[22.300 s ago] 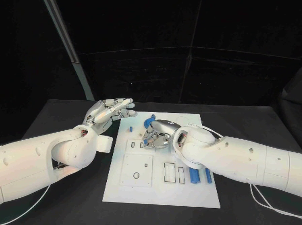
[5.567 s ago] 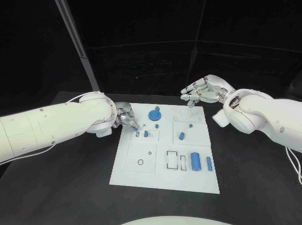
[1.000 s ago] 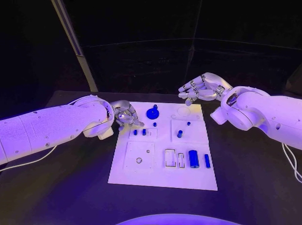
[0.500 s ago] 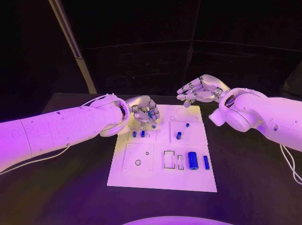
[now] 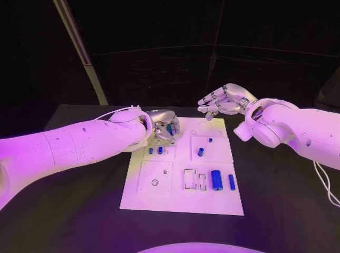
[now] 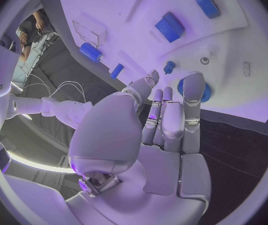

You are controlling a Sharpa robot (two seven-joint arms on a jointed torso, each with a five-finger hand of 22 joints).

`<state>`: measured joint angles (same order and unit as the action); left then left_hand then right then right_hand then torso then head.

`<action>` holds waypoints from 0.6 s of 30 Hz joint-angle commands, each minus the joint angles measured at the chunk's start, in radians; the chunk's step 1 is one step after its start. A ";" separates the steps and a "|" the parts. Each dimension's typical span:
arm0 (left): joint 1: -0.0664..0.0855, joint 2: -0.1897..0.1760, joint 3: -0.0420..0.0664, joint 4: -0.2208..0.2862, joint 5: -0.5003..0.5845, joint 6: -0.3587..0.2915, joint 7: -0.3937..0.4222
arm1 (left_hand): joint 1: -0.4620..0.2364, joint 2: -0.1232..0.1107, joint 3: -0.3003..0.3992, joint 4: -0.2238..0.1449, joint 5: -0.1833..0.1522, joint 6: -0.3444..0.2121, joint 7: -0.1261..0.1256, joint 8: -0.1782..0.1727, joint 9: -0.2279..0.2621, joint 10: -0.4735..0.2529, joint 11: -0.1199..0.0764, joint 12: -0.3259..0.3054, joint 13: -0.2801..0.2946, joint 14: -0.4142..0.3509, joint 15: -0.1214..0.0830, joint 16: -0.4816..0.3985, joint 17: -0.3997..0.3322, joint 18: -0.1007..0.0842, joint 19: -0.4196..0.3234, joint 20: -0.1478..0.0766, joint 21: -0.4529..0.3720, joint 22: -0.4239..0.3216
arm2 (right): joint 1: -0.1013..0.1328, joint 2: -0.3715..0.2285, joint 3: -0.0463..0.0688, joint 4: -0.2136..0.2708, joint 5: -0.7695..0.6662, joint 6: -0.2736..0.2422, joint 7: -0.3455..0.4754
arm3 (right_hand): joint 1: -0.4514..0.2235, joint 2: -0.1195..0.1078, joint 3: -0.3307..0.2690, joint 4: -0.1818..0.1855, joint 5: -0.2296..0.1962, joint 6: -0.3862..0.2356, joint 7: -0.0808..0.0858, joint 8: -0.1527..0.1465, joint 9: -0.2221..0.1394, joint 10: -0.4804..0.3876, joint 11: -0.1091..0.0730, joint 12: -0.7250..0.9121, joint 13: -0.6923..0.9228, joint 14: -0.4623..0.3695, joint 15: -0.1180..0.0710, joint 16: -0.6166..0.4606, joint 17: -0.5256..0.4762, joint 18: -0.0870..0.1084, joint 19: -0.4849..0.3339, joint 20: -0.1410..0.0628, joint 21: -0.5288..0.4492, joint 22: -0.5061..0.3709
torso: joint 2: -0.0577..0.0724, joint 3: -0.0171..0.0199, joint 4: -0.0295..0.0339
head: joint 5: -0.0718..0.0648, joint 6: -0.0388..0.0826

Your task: Assemble the parts on the task board

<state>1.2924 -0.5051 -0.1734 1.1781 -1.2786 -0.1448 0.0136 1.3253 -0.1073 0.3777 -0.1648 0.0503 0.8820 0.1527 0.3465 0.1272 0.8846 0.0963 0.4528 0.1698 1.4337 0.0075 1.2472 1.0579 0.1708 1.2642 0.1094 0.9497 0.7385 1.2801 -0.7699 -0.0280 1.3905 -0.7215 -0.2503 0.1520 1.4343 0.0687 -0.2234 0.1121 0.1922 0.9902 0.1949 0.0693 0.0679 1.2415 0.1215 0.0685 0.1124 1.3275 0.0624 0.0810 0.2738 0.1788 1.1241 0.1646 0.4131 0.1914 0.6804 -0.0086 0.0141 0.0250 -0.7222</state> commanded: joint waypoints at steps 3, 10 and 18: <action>-0.002 0.010 0.000 -0.012 -0.070 0.056 -0.033 | -0.012 -0.002 0.010 -0.002 -0.001 0.021 -0.004 -0.011 -0.010 0.014 -0.002 -0.011 -0.019 0.019 0.000 0.027 0.022 -0.023 0.034 -0.002 0.054 0.065 | 0.002 0.001 0.001 0.001 -0.001 0.002 0.009 | -0.007 0.001 -0.006 -0.002 0.005 -0.006 -0.001 -0.002 -0.001 -0.008 0.000 -0.001 -0.002 -0.009 0.000 -0.006 0.000 0.003 -0.004 0.000 -0.004 -0.001 | -0.001 -0.0005 0.0008 | -0.002 -0.002; -0.007 0.018 -0.001 -0.017 -0.074 0.085 -0.038 | -0.021 -0.003 0.008 -0.001 -0.001 0.037 -0.008 -0.020 -0.019 0.027 -0.005 -0.020 -0.035 0.027 -0.004 0.034 0.019 -0.031 0.058 -0.005 0.094 0.114 | 0.002 0.004 0.001 0.000 -0.001 0.003 0.010 | -0.007 0.001 -0.006 -0.002 0.005 -0.006 -0.001 -0.002 -0.001 -0.008 0.000 -0.001 -0.002 -0.009 0.000 -0.006 0.000 0.003 -0.004 0.000 -0.004 -0.001 | -0.001 -0.0005 0.0031 | -0.003 -0.004; -0.014 0.030 -0.001 -0.037 -0.075 0.082 -0.039 | -0.016 0.011 0.021 -0.004 -0.001 0.054 -0.010 -0.026 -0.026 0.047 -0.008 -0.027 -0.049 0.034 -0.006 0.040 0.019 -0.035 0.070 -0.007 0.115 0.139 | 0.002 0.006 0.001 -0.001 -0.001 0.003 0.010 | -0.006 0.002 -0.005 -0.003 0.006 -0.006 -0.001 -0.001 -0.001 -0.009 0.000 -0.001 -0.002 -0.010 0.000 -0.007 0.000 0.003 -0.005 0.000 -0.006 -0.002 | -0.001 -0.0003 0.0002 | -0.002 -0.005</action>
<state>1.2779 -0.4764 -0.1753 1.1440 -1.3405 -0.0773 -0.0178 1.3093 -0.1042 0.3964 -0.1695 0.0502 0.9293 0.1444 0.3254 0.1019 0.9276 0.0892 0.4298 0.1208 1.4584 0.0035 1.2838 1.0779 0.1540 1.3286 0.1008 1.0602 0.8769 1.2801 -0.7652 -0.0280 1.3887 -0.7215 -0.2502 0.1526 1.4343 0.0687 -0.2233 0.1121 0.1922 0.9902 0.1948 0.0694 0.0679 1.2415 0.1215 0.0685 0.1125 1.3275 0.0624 0.0810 0.2738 0.1786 1.1241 0.1646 0.4131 0.1904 0.6793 -0.0090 0.0160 0.0229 -0.7272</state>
